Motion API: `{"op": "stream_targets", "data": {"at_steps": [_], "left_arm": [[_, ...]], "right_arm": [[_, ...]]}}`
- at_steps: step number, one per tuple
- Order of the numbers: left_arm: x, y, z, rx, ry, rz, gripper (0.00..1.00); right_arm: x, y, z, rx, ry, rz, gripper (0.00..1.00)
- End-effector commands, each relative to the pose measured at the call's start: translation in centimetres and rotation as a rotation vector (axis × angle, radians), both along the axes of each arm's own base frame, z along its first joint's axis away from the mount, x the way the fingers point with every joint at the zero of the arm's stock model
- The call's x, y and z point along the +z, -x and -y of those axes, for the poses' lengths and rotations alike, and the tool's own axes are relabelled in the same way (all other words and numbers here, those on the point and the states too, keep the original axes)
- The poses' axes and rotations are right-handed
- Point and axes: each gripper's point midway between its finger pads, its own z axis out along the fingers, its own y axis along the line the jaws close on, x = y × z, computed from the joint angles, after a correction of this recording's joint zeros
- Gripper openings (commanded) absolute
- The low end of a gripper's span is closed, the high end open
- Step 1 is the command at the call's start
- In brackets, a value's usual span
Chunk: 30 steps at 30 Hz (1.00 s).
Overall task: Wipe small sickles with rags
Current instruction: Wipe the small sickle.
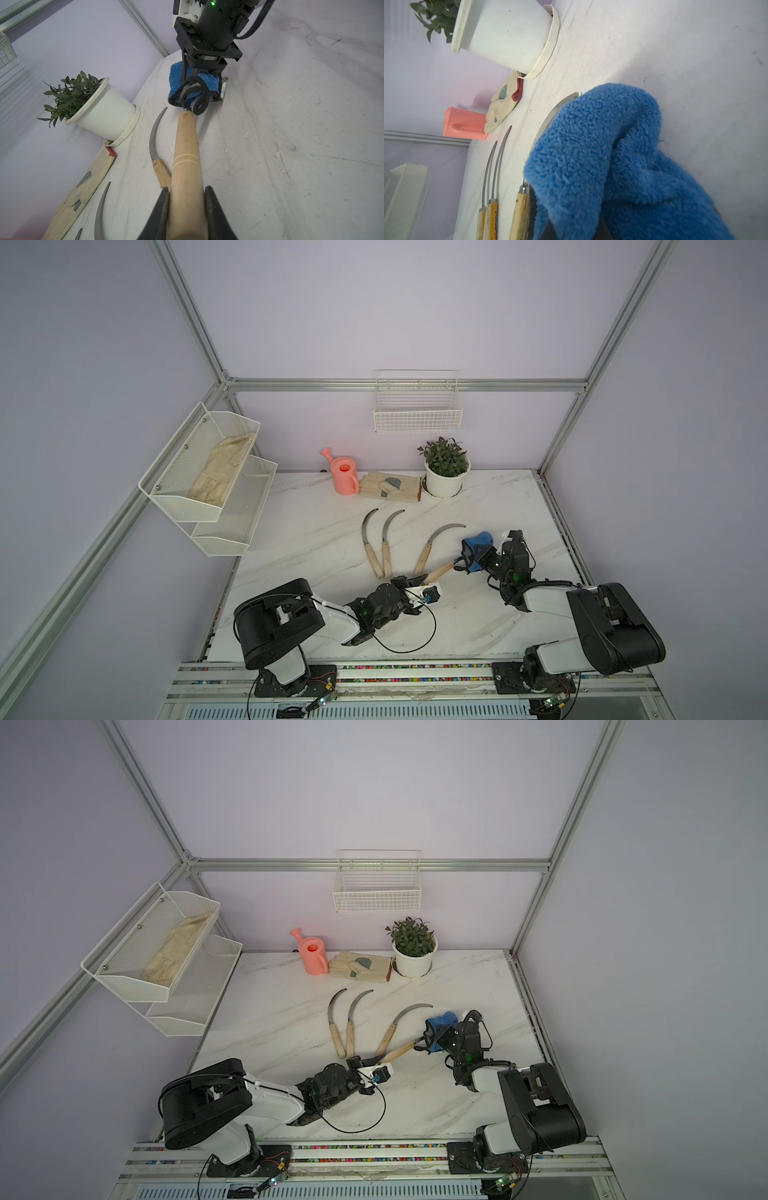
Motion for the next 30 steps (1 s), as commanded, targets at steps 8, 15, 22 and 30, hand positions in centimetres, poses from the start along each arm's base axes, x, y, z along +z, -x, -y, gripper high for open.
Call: {"op": "stream_targets", "data": {"at_steps": [8,15,22,30], "left_arm": [[3.0,-1.8,1.0,0.063,0.097,0.023,0.0],[3.4,-4.5,-0.2,0.197,0.218,-0.124,0.0],[4.7,-6.9,0.3,0.29,0.324,-0.377,0.0],[8.6,-6.9,1.2,0.233,0.452,-0.566,0.0]], "right_arm": [[5.3,2.0,-10.2,0.308,0.009,0.096,0.0],[7.7,3.1,-6.6,0.174,0.094,0.136,0.0],[10.4,5.8,-3.2,0.09,0.172,0.165,0.0],[10.1,7.2,-4.1,0.171,0.146,0.167,0.0]]}}
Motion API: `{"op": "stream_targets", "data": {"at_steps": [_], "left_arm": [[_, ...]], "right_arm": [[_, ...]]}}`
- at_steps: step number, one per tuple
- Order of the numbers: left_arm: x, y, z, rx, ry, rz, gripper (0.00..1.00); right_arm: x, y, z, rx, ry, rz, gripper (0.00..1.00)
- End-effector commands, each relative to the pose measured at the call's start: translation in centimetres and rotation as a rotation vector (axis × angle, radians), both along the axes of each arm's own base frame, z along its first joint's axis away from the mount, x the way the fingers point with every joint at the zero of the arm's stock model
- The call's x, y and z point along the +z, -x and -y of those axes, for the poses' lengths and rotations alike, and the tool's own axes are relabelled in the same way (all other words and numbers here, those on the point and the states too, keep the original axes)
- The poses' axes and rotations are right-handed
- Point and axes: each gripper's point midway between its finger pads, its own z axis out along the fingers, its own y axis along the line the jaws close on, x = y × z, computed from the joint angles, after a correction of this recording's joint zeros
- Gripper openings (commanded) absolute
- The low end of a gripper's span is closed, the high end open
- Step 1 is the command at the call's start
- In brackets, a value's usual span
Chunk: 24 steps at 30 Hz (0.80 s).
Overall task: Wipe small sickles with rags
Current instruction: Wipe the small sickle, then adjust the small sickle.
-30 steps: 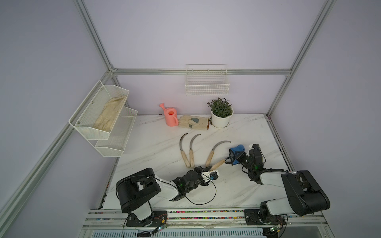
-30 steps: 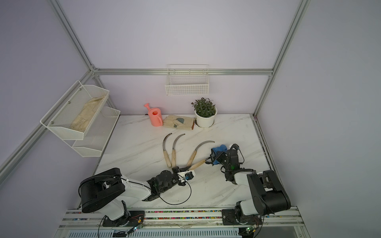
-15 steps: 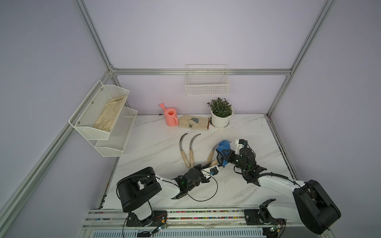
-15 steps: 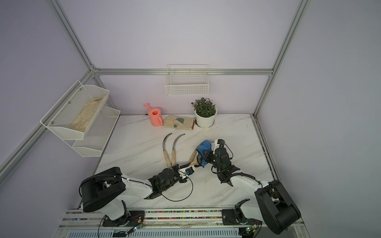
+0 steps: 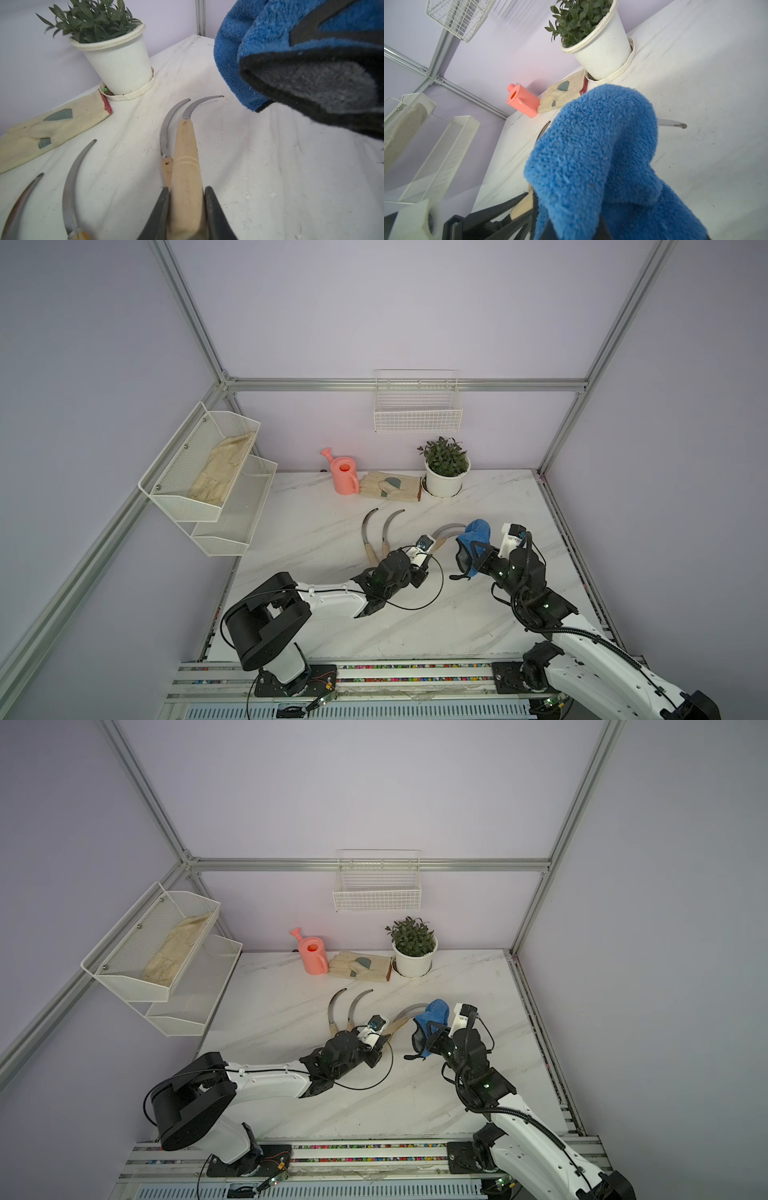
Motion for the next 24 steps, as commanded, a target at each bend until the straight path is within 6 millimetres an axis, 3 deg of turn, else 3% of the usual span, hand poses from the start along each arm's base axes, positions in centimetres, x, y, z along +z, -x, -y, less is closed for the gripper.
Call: {"op": "stream_targets", "data": {"at_steps": [1,10,19,24], "left_arm": [[5.4,-0.7,1.1,-0.013,0.169,-0.097,0.0],[9.2,-0.5,1.7,-0.066,0.288,-0.175,0.0],[8.5,4.0,4.7,-0.346,0.37,-0.332,0.0],[7.2,4.8,5.0,-0.371,0.375,-0.386,0.0]], "right_arm": [[-2.3,0.8,-0.6,0.046,0.019,-0.054,0.0],[-4.6,0.2,-3.9,0.175,-0.031,-0.088,0.0],[-4.6,-2.4,-5.0,0.158,-0.051,-0.067,0.0],[-3.3,-3.8,-5.5,0.148,-0.051,-0.033,0.0]]}}
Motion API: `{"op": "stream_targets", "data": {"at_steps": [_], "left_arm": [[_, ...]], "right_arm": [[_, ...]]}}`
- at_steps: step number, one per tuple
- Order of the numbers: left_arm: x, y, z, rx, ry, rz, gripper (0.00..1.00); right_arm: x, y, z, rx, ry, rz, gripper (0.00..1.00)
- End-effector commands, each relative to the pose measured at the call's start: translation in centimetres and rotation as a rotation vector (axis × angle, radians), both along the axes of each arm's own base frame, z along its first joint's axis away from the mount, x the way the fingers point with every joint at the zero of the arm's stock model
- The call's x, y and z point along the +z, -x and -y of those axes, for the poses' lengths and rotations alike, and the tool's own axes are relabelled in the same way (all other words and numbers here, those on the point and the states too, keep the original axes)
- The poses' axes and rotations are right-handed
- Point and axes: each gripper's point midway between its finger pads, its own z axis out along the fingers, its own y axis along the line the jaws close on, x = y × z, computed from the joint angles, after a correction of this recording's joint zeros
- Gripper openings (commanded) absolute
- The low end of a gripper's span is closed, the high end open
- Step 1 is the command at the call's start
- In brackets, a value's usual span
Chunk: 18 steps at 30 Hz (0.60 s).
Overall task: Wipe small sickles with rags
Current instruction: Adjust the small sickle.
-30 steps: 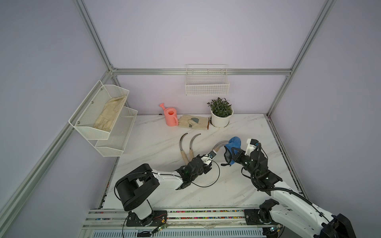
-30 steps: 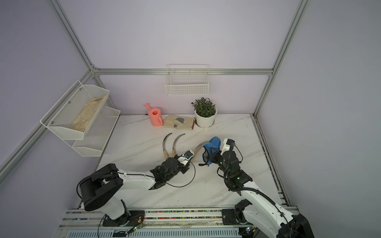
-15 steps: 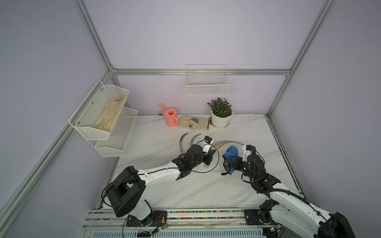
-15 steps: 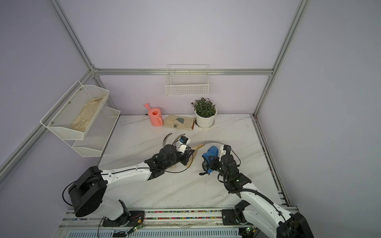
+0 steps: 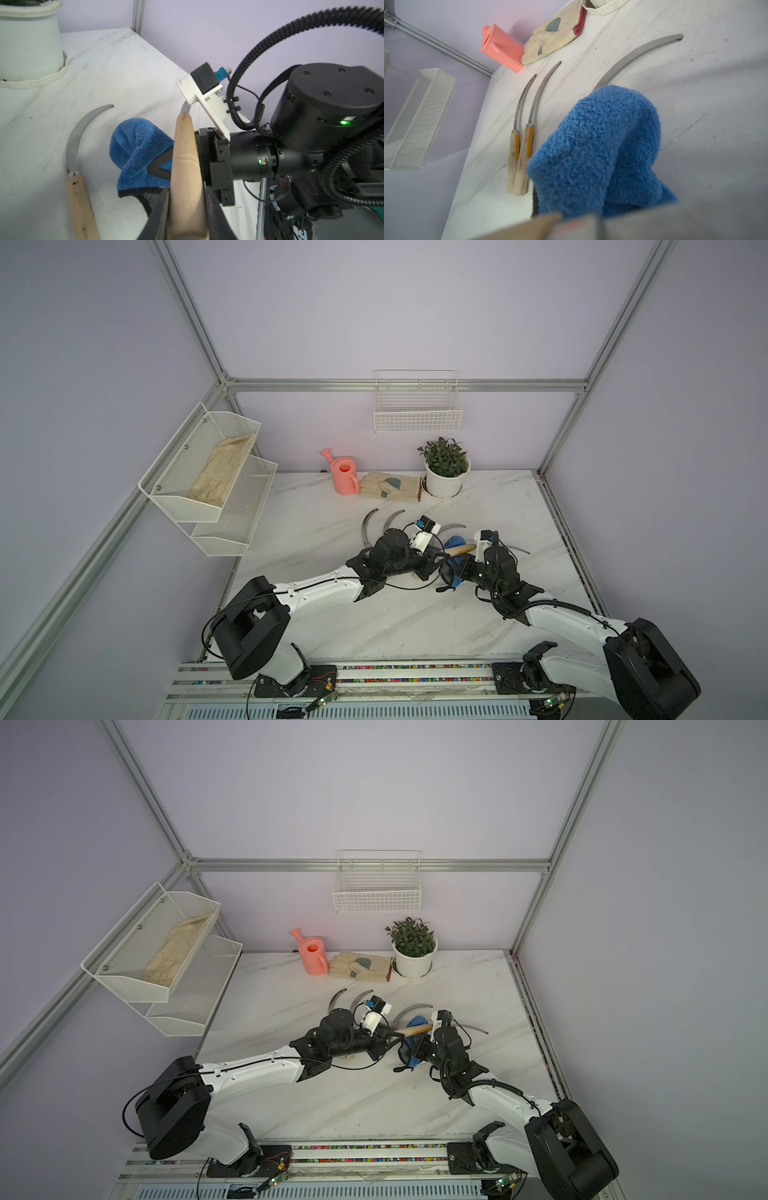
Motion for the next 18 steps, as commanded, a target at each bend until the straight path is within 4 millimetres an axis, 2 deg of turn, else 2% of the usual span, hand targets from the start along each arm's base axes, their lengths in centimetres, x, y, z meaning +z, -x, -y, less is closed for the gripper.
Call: {"op": "stream_targets", "data": {"at_steps": [1,11,18], "left_arm": [[1.1,1.2,1.1,-0.083,0.075,-0.022,0.0],[-2.7,0.1,1.6,-0.044,0.009,-0.093,0.0],[-5.3,-0.9,1.7,-0.002,-0.053,-0.143,0.0]], "right_arm": [[4.8,-2.2,-0.9,-0.019,-0.064,0.138,0.0],[6.8,-4.2,-0.5,-0.069,-0.015,0.2,0.0],[6.5,-6.3,-1.4,-0.046,0.046,0.235,0.0]]}}
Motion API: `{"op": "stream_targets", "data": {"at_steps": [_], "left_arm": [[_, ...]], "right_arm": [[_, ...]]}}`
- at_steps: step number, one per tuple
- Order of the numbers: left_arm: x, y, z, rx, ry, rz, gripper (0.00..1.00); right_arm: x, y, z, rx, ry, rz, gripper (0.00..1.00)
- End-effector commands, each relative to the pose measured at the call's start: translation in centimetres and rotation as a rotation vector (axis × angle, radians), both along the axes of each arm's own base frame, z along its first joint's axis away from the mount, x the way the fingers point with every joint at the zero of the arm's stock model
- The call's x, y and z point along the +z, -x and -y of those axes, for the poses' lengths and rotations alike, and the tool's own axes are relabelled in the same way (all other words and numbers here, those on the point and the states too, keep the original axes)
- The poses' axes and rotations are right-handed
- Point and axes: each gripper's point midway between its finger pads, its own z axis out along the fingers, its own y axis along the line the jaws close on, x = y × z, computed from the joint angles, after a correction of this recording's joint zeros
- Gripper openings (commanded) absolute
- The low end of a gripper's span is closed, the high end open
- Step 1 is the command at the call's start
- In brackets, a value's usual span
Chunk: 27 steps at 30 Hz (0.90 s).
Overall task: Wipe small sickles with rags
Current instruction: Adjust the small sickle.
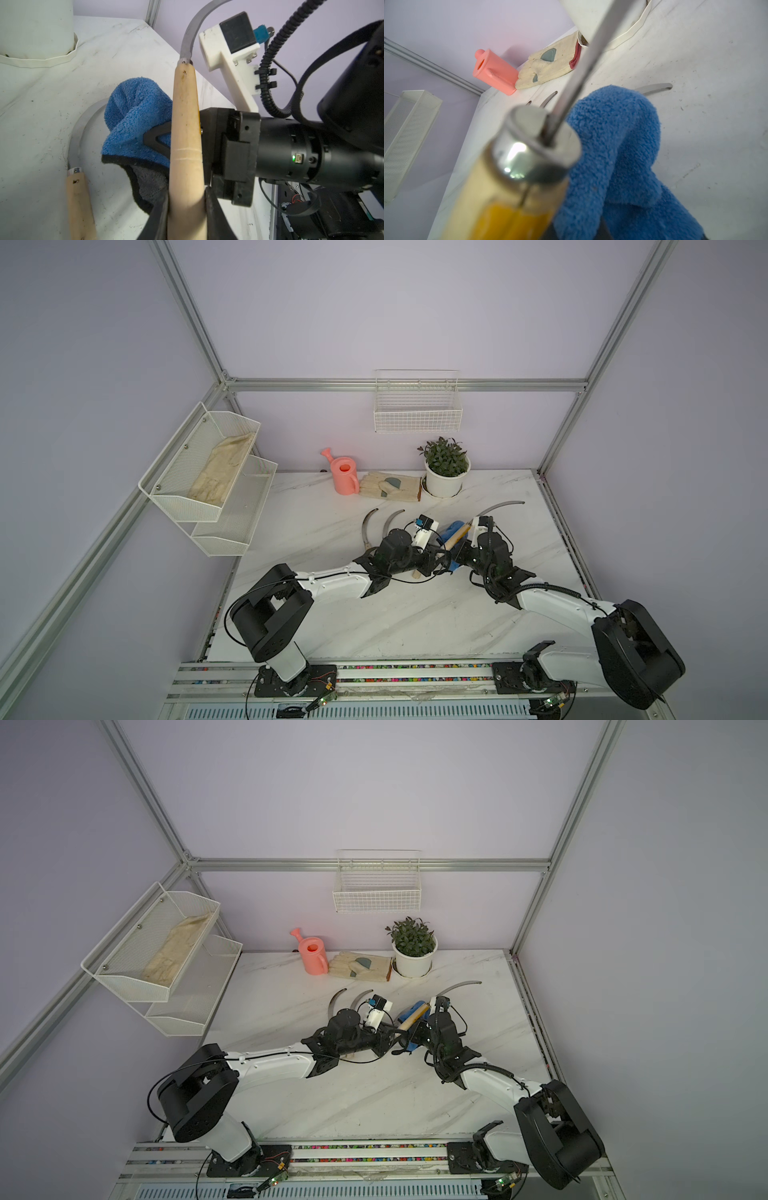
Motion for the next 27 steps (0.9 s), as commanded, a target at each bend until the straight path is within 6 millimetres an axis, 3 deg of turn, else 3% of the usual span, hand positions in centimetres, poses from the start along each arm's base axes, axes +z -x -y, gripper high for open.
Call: {"op": "stream_targets", "data": {"at_steps": [1,7,12,20,27], "left_arm": [[-1.7,1.5,1.2,-0.069,-0.045,-0.083,0.0],[-2.7,1.1,1.6,-0.061,-0.057,-0.11,0.0],[-3.5,0.2,1.9,-0.033,-0.05,-0.151,0.0],[-3.6,-3.8,0.7,0.083,0.021,-0.219,0.0],[-2.1,-2.7,2.1,-0.004,0.077,-0.223,0.0]], "right_arm": [[5.0,-2.7,-1.6,0.03,-0.02,0.187,0.0],[3.9,-3.8,-2.3,0.057,0.019,0.212,0.0],[4.6,-4.1,-2.8,0.081,0.015,0.268,0.0],[5.0,-2.7,-2.6,0.102,-0.005,0.303,0.0],[4.5,-3.6,-1.8,0.045,0.029,0.286,0.0]]}}
